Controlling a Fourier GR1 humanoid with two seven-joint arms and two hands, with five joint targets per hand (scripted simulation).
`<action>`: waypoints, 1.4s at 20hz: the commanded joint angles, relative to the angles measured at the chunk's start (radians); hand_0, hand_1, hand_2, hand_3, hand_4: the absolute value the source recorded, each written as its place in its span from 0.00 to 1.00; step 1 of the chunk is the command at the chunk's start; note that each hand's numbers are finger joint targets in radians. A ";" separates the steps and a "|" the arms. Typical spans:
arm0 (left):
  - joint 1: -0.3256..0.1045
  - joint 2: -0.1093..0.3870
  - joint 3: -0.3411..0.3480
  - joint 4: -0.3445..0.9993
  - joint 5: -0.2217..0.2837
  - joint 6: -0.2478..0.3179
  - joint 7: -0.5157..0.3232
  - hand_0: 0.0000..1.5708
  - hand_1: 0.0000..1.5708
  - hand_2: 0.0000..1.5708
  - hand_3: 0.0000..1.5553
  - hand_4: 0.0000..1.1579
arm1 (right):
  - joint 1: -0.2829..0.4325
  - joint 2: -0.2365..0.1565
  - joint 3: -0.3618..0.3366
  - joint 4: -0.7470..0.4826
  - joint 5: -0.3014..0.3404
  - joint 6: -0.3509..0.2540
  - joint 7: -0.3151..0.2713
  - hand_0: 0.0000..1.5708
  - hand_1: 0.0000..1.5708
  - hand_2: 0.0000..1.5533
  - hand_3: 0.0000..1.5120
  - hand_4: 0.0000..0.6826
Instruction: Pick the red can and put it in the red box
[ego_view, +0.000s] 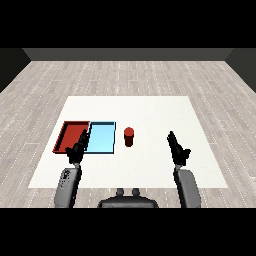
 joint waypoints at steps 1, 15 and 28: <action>0.000 -0.011 0.006 -0.002 -0.005 -0.005 0.007 0.00 0.00 0.00 0.00 0.00 | -0.025 -0.001 -0.006 0.026 0.001 0.033 0.009 0.00 0.00 0.00 0.00 0.00; 0.090 -0.097 -0.026 -0.058 -0.010 -0.008 -0.443 0.00 0.00 0.00 0.00 0.00 | -0.069 0.054 -0.012 0.076 -0.005 0.073 -0.376 0.00 0.00 0.00 0.00 0.00; -0.038 -0.028 0.063 -0.033 0.044 -0.036 -0.344 0.00 0.00 0.00 0.00 0.00 | -0.216 0.012 -0.059 0.115 -0.020 0.070 -0.270 0.00 0.00 0.00 0.00 0.00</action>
